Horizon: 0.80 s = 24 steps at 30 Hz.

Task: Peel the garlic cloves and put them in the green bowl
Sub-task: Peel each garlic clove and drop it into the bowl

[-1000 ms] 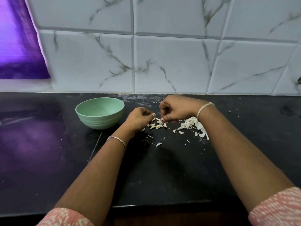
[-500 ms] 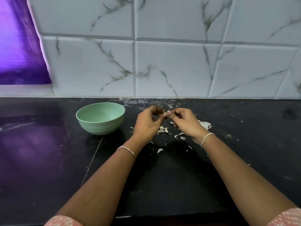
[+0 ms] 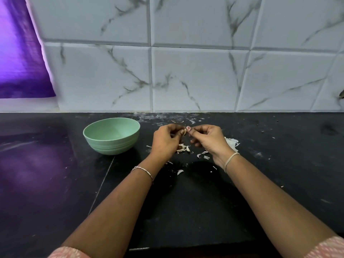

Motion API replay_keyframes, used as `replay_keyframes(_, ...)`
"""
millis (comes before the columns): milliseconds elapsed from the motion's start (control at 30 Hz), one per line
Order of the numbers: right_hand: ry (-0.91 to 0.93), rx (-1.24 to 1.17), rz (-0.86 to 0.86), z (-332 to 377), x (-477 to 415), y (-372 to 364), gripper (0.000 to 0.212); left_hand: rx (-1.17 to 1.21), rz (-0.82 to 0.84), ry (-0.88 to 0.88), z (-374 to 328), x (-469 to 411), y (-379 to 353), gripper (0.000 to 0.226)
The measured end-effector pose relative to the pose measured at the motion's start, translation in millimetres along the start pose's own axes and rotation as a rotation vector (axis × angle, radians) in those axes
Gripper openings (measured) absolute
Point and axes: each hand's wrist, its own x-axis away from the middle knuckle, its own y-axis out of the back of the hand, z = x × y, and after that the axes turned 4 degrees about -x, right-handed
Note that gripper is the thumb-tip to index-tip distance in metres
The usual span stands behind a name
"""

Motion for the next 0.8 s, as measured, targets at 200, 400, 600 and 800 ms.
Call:
replay_keyframes(200,0.001,0.018,-0.035,-1,1,-2,0.009,0.247,0.091,0.143,0,3,-2,0.019)
replay_keyframes(400,-0.025,0.062,-0.024,-1,4,-6,0.009,0.535,0.074,0.235,-6,5,4,0.020)
replay_keyframes(600,-0.020,0.076,-0.028,0,4,-5,0.004,0.505,0.104,0.210,-9,7,9,0.021)
replay_keyframes(800,-0.002,0.095,-0.026,1,5,-7,0.005,0.463,0.092,0.217,-11,8,11,0.020)
